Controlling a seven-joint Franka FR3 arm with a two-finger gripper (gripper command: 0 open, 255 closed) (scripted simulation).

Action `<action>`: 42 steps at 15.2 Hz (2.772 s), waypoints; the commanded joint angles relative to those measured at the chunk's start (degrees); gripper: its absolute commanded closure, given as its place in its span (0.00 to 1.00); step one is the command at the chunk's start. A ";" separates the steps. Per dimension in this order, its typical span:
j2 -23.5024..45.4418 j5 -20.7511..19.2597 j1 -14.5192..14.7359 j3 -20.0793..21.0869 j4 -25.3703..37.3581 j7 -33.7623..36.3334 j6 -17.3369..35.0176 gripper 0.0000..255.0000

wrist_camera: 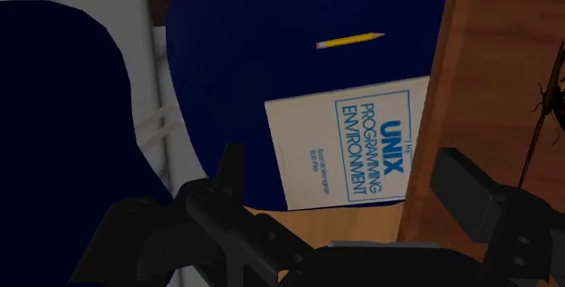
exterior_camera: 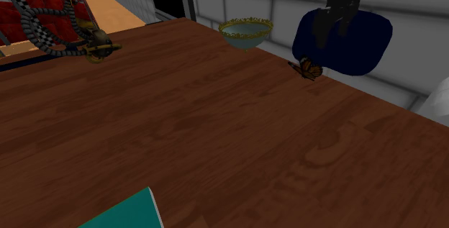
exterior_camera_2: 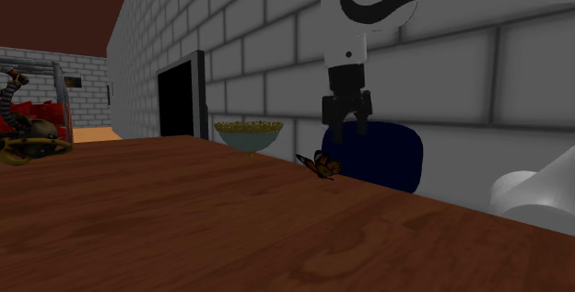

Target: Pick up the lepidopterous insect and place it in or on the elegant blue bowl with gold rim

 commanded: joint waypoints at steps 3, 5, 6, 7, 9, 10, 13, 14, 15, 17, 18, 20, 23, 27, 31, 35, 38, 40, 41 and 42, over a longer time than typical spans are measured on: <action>1.94 3.50 0.63 5.84 2.97 8.11 -2.54 0.00; 3.64 5.12 0.79 8.79 5.03 12.22 -3.55 0.00; 4.62 5.88 0.81 10.27 6.17 14.29 -4.02 0.00; 5.69 6.59 0.79 11.76 7.39 16.37 -4.47 0.00; 8.09 7.88 0.63 14.76 10.04 20.60 -5.29 0.00; 8.09 7.88 0.61 14.77 10.04 20.59 -5.29 0.00; 7.17 8.17 0.87 14.78 7.08 20.37 -3.25 0.00; 6.88 8.26 0.95 14.79 6.11 20.31 -2.56 0.00; 6.60 8.36 1.03 14.81 5.16 20.24 -1.88 0.00; 5.94 8.61 1.24 14.87 2.73 20.08 -0.12 0.00; 5.94 8.61 1.24 14.86 2.72 20.08 -0.12 0.00; 5.94 8.61 1.24 14.87 2.73 20.08 -0.12 0.00; 5.94 8.61 1.24 14.87 2.73 20.08 -0.12 0.00; 5.95 8.61 1.24 14.87 2.75 20.08 -0.13 1.00; 5.94 8.62 1.25 14.88 2.74 20.09 -0.13 1.00; 5.95 8.61 1.25 14.86 2.73 20.09 -0.12 1.00; 6.30 8.27 1.05 14.53 5.26 20.02 -2.30 1.00; 6.60 8.04 0.91 14.34 7.00 19.99 -3.75 1.00; 6.77 7.93 0.84 14.24 7.89 19.97 -4.47 1.00; 6.95 7.82 0.77 14.16 8.78 19.96 -5.19 1.00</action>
